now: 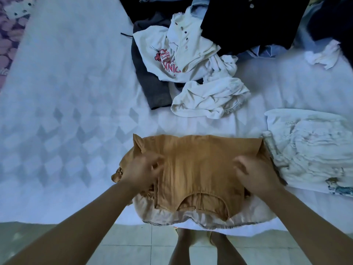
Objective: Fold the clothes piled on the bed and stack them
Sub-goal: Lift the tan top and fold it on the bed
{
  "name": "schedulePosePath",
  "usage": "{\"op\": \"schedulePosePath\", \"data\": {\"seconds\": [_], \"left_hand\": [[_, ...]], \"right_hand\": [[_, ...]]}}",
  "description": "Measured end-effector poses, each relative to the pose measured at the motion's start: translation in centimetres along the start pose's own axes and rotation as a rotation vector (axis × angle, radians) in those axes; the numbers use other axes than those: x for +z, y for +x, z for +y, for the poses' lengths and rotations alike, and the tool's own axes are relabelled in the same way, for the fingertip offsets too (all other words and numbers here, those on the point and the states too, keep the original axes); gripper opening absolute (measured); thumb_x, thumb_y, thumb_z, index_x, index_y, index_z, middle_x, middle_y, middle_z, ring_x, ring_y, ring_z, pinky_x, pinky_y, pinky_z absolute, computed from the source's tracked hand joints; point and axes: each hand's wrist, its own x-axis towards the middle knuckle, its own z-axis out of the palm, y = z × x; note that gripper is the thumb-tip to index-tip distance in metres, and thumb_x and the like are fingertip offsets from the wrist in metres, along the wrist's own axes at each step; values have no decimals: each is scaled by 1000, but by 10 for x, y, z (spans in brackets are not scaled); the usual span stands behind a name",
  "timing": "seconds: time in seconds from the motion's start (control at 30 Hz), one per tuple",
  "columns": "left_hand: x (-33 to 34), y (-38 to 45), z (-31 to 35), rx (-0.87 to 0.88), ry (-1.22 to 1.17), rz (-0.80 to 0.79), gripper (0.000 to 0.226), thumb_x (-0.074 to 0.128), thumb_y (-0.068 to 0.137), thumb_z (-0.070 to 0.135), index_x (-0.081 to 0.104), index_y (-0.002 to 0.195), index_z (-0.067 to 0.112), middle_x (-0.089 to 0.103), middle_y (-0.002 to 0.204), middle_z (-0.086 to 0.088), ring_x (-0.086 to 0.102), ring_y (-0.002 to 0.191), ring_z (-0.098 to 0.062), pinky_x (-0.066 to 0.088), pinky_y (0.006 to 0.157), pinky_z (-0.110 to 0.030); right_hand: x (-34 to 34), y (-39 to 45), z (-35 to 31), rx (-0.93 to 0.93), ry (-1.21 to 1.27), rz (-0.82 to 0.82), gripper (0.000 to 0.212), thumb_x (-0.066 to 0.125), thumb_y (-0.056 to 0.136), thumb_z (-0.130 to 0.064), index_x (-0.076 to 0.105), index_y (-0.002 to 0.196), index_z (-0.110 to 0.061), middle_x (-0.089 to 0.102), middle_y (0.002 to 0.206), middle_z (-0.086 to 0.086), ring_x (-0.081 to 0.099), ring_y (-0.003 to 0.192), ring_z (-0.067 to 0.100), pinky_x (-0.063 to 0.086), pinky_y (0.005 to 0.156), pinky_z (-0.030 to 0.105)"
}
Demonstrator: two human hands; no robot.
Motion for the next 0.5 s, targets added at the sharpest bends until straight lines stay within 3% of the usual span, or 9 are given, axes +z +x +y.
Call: {"op": "schedulePosePath", "data": {"seconds": [0.07, 0.1, 0.2, 0.27, 0.3, 0.33, 0.4, 0.47, 0.5], "left_hand": [[-1, 22, -10, -62, 2, 215, 28, 59, 86, 8, 67, 112, 16, 62, 119, -1, 54, 112, -20, 39, 90, -22], [-1, 34, -15, -96, 28, 229, 34, 56, 85, 3, 66, 116, 13, 58, 127, -6, 48, 122, -25, 35, 101, -30], [0, 65, -29, -187, 190, 66, 37, 44, 96, 15, 54, 132, 16, 40, 148, -5, 22, 142, -21, 9, 117, -40], [5, 79, -35, -209, 336, -91, 42, 36, 100, 30, 41, 141, 22, 35, 150, 1, 12, 146, -18, -5, 116, -44], [8, 84, -37, -200, 412, -164, 45, 37, 99, 37, 38, 142, 23, 40, 147, 0, 15, 145, -18, -8, 115, -47], [10, 87, -39, -187, 484, -233, 46, 42, 96, 43, 40, 138, 24, 47, 139, -1, 26, 140, -19, -8, 114, -48], [9, 89, -42, -175, 578, -326, 36, 52, 88, 52, 53, 113, 26, 60, 114, 1, 50, 118, -19, 11, 113, -46], [2, 90, -39, -211, 533, -316, 28, 57, 86, 52, 51, 90, 24, 62, 102, 1, 57, 100, -18, 39, 89, -34], [-3, 92, -36, -228, 495, -260, 28, 57, 87, 50, 50, 86, 23, 63, 100, -1, 57, 96, -20, 40, 76, -31]], "right_hand": [[1, 17, 1, 41, -33, 198, 23, 58, 89, -20, 61, 107, -7, 60, 108, 9, 56, 98, 27, 46, 82, 36], [3, 27, 4, 45, -80, 256, 23, 60, 87, -19, 61, 104, -4, 59, 108, 13, 54, 100, 31, 43, 84, 38], [6, 56, 15, 37, -217, 218, 32, 55, 90, -23, 59, 116, -5, 56, 123, 13, 45, 118, 34, 34, 98, 44], [6, 70, 21, 82, -255, 58, 45, 46, 95, -30, 44, 137, -15, 40, 145, 6, 25, 138, 28, 16, 112, 47], [8, 76, 25, 124, -289, -39, 52, 46, 94, -34, 34, 143, -19, 33, 150, 4, 15, 143, 26, 7, 114, 49], [10, 80, 29, 159, -335, -128, 57, 49, 92, -37, 30, 143, -21, 34, 149, 4, 14, 143, 26, 2, 114, 50], [12, 83, 34, 185, -383, -221, 43, 55, 88, -40, 44, 125, -20, 53, 127, 5, 35, 132, 27, 7, 113, 50], [10, 81, 35, 186, -319, -153, 16, 54, 88, -33, 51, 94, -19, 62, 96, 3, 55, 108, 26, 20, 108, 43], [7, 82, 35, 175, -281, -60, 13, 54, 88, -29, 50, 85, -17, 62, 86, 2, 59, 98, 26, 24, 104, 40]]}}
